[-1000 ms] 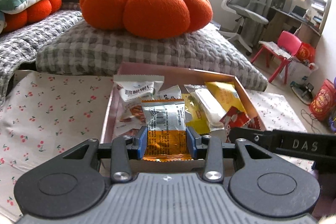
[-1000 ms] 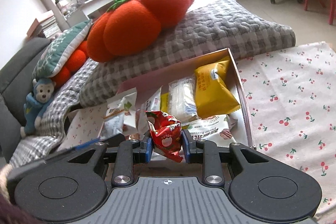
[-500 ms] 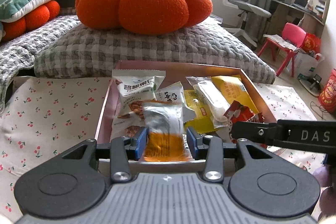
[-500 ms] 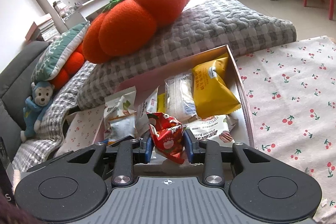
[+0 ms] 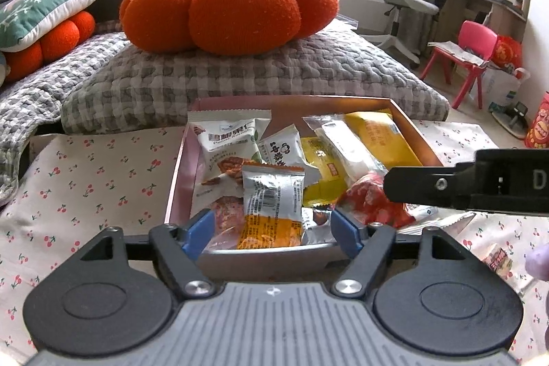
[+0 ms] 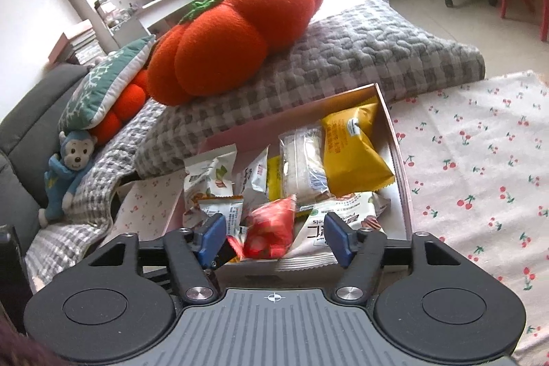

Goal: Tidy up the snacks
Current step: 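Carry both snacks over the box and open both tools to drop them, then move both tools back toward the red candy and the beef pastry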

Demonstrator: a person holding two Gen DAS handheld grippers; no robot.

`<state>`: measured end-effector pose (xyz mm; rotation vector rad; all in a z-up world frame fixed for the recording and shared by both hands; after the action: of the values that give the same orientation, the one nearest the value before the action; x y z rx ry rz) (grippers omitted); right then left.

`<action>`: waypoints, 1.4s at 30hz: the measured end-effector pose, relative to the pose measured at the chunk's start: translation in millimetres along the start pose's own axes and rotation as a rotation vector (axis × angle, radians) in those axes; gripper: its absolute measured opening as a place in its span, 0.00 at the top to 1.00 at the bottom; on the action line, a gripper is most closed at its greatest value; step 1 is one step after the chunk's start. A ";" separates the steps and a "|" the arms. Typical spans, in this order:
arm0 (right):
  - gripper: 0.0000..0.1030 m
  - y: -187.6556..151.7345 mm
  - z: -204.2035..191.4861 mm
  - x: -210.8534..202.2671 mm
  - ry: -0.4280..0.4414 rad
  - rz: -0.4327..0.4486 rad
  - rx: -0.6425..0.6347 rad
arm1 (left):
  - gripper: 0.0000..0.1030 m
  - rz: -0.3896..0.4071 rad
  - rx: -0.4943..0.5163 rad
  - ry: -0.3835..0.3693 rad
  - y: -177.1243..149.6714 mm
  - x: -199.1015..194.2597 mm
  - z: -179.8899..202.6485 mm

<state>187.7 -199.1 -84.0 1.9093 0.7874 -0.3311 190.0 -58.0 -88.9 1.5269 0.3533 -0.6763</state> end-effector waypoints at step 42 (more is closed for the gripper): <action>0.04 -46.2 52.2 -86.4 -0.176 -0.026 -0.275 | 0.00 -0.162 0.087 -0.026 -80.4 -65.9 -38.2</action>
<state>98.5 -264.5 -93.6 1.5906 0.7027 -0.3806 98.2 -1.6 -114.2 1.5818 0.4361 -0.8466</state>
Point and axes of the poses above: each gripper's, at about its wrist camera, not at the fingertips, and x roughly the way its jaws point, z to its right, y to its top, the point moved 8 cm from there along x, roughly the way its jaws point, and after that the axes turned 4 degrees about z, right-handed, at the moved point
